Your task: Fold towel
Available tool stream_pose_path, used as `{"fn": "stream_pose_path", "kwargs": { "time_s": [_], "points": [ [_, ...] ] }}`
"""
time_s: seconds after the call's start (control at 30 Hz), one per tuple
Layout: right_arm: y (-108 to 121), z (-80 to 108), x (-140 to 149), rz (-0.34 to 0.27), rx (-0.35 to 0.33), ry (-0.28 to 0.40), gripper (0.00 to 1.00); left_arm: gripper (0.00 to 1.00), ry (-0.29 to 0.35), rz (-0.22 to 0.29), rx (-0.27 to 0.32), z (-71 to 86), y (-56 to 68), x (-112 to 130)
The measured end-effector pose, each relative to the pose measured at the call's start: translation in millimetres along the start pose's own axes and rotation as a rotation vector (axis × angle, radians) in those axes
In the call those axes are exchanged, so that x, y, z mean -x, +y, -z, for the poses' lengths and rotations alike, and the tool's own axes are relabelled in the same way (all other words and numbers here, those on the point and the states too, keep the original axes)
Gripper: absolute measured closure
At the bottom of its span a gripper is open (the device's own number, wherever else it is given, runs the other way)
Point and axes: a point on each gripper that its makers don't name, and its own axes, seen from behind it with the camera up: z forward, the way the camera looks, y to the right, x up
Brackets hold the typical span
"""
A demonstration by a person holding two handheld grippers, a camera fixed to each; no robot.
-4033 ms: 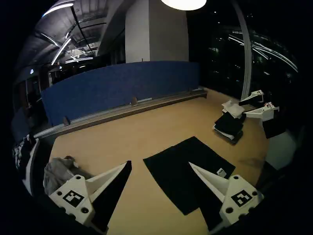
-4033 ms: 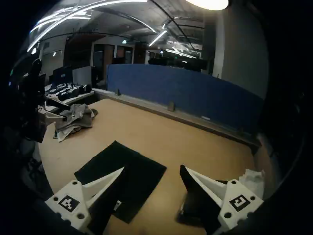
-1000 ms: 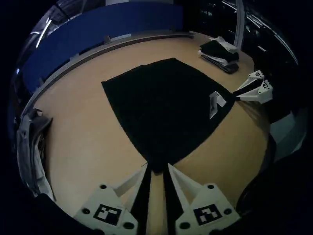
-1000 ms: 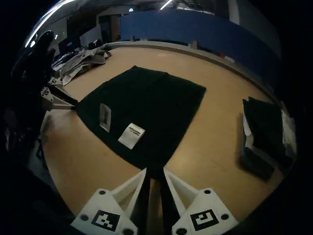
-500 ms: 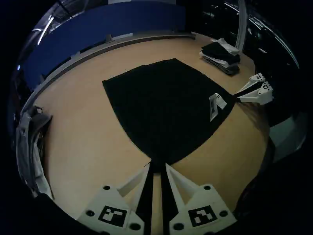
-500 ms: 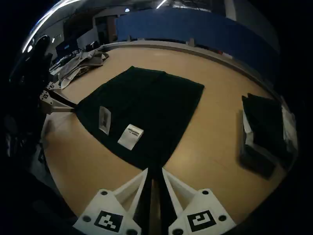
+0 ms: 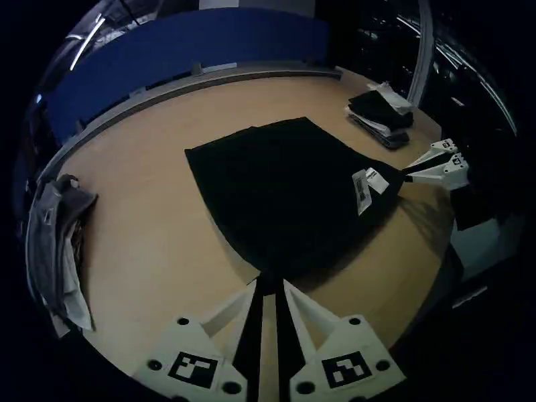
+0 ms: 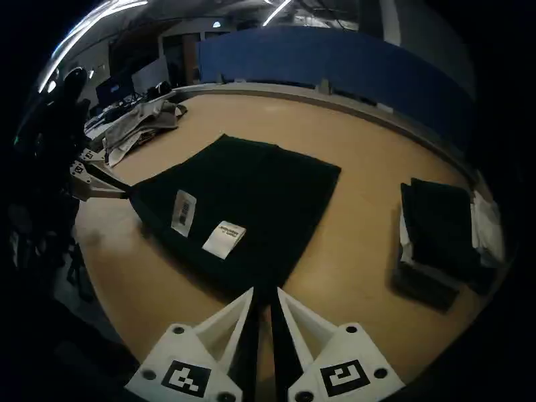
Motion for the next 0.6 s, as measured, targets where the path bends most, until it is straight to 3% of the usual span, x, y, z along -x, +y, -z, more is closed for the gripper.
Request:
{"fn": "stream_pose_path", "kwargs": {
  "time_s": [0.17, 0.6],
  "points": [
    [-2.4, 17.8, -11.7, 0.000, 0.000, 0.016, 0.90, 0.88, 0.000, 0.026, 0.002, 17.0, 2.8, -7.1],
    [-9.2, 62.2, -36.2, -0.021, 0.003, 0.043, 0.90, 0.88, 0.007, 0.038, -0.002, 57.7, 8.6, -36.2]
  ]
}}
